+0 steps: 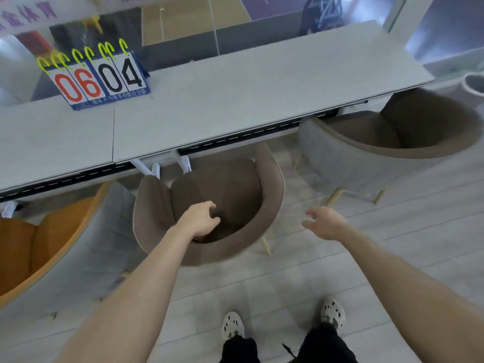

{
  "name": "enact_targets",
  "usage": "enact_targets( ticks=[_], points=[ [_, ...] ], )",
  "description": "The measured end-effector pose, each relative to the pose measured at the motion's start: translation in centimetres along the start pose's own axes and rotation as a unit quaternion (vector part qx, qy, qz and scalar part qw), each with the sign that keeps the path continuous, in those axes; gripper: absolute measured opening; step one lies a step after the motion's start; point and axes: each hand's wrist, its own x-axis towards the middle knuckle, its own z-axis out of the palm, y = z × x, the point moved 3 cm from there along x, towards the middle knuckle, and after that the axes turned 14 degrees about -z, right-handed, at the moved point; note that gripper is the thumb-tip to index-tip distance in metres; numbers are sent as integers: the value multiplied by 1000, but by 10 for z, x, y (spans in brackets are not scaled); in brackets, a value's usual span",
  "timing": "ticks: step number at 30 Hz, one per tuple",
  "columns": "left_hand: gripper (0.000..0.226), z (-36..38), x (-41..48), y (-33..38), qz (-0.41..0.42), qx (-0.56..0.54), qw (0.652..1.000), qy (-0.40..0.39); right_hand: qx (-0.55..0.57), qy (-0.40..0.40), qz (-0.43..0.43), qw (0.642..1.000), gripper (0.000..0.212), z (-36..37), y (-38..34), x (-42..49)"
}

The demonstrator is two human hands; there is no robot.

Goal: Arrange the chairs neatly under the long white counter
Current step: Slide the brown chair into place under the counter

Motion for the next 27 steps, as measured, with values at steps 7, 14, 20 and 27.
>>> enact_targets(
  ticks=[7, 14, 20, 27],
  points=[
    [53, 34, -14, 187, 63, 41, 997, -5, 5, 58, 14, 998, 49, -102, 152, -46],
    [54, 78, -28, 359, 123, 68, 990, -21, 22, 95, 41, 994, 49, -189, 283, -65],
    [73, 77, 9, 449, 121, 35, 992, -5, 3, 166, 19, 986, 57, -254, 332, -28],
    [98, 86, 70, 562, 154, 24, 987, -31, -26, 134, -5, 991, 74, -314, 390, 22]
  ],
)
